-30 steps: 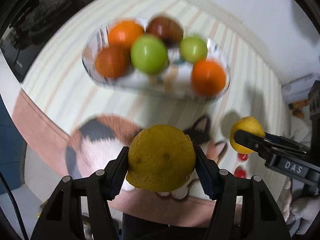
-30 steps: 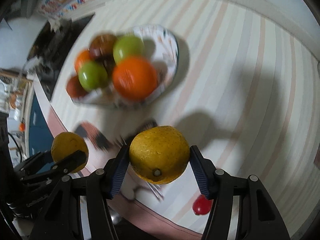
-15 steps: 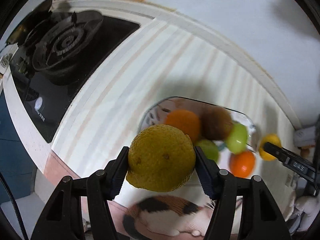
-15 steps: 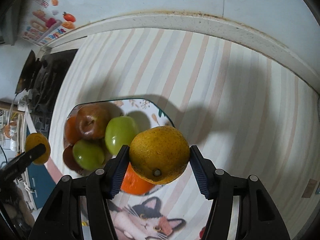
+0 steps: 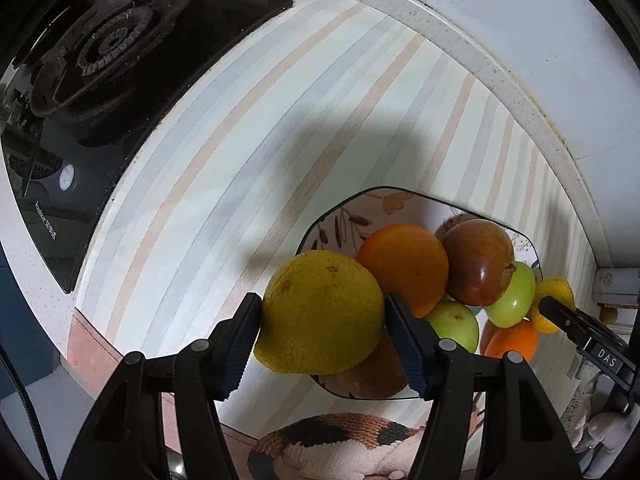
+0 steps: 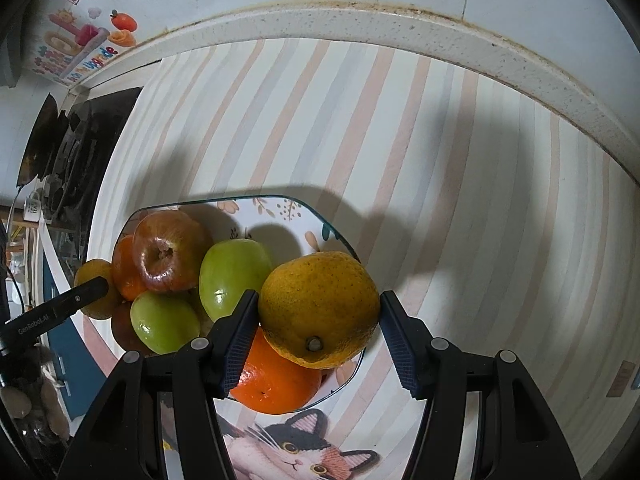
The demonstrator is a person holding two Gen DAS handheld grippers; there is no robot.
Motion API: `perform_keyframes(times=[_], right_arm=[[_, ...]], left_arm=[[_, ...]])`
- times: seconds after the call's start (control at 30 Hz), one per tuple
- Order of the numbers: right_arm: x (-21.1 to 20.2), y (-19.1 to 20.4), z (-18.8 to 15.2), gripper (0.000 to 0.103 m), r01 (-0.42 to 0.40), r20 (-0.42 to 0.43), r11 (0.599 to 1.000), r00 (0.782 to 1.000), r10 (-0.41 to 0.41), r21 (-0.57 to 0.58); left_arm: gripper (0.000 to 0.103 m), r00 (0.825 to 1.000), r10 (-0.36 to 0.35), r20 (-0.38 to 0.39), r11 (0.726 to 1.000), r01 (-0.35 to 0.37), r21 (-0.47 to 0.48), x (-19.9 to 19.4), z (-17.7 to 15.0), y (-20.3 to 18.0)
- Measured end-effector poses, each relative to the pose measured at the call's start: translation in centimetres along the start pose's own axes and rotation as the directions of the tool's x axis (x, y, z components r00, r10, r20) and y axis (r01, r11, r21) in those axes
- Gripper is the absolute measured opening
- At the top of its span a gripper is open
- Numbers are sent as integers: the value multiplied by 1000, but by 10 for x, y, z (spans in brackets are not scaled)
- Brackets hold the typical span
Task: Organize fruits
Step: 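Carry both lemons onto the floral plate and open both tools, then move both tools back toward the two cherry tomatoes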
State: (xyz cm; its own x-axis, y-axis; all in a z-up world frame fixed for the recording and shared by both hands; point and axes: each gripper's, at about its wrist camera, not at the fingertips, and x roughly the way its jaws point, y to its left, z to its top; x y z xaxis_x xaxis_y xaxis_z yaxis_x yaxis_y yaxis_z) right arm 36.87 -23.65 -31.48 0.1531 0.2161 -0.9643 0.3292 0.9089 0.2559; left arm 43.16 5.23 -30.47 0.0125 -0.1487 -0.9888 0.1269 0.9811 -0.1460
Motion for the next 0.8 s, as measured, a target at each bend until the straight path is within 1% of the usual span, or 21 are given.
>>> perform_keyframes(times=[0.07,0.1,0.13,0.17,0.2,0.27,0.33,0.4,0.43,0.57,0.63,0.7,0.8], right_arm=[[1,-1,0,66,-5,-8,1000,1000,5,9],[0,-1,0,73,-13,-12,1000,1000,13,13],[-1,-1,0,77,-21,-9,1000,1000,21,16],[-3,0,0,82,-19,0,1000,1000,19,17],[-5,1,-1,82,-13,5,1000,1000,13,14],[-7,2,-1,82,-17,5,1000,1000,17,13],[-10,4,-3,83,-13,8,1000,1000,13,8],[-14,6,-5,92,3,17,1000,1000,-3,-2],[-17,8,-7,93,12,19,1000,1000,-11,-9],[-32,20,-19,93,55,58,997,997,-52,-60],[-39,26,-29,93,76,77,993,995,-69,-87],[-45,29,-39,94,85,90,991,993,-75,-106],[-55,33,-55,93,92,106,987,991,-78,-133]], left_arm=[[61,1000,-8,-7,1000,8,-7,-2,1,2],[61,1000,-15,-9,1000,15,-14,-2,1,3],[62,1000,-23,-9,999,23,-23,-3,2,4],[65,999,-37,-6,999,37,-31,-5,2,5],[74,999,-46,-4,998,46,-35,-5,3,6],[86,999,-48,6,998,48,-37,-8,4,7],[86,999,-45,12,998,45,-35,-11,4,7],[86,999,-28,24,999,29,-25,-15,3,5],[86,999,-21,32,1000,21,-17,-19,2,3],[86,997,15,73,1000,-15,7,-33,-8,-6],[87,994,48,100,999,-50,14,-40,-18,-11],[86,986,79,145,996,-82,17,-47,-34,-16],[86,976,112,186,993,-119,23,-53,-55,-25]])
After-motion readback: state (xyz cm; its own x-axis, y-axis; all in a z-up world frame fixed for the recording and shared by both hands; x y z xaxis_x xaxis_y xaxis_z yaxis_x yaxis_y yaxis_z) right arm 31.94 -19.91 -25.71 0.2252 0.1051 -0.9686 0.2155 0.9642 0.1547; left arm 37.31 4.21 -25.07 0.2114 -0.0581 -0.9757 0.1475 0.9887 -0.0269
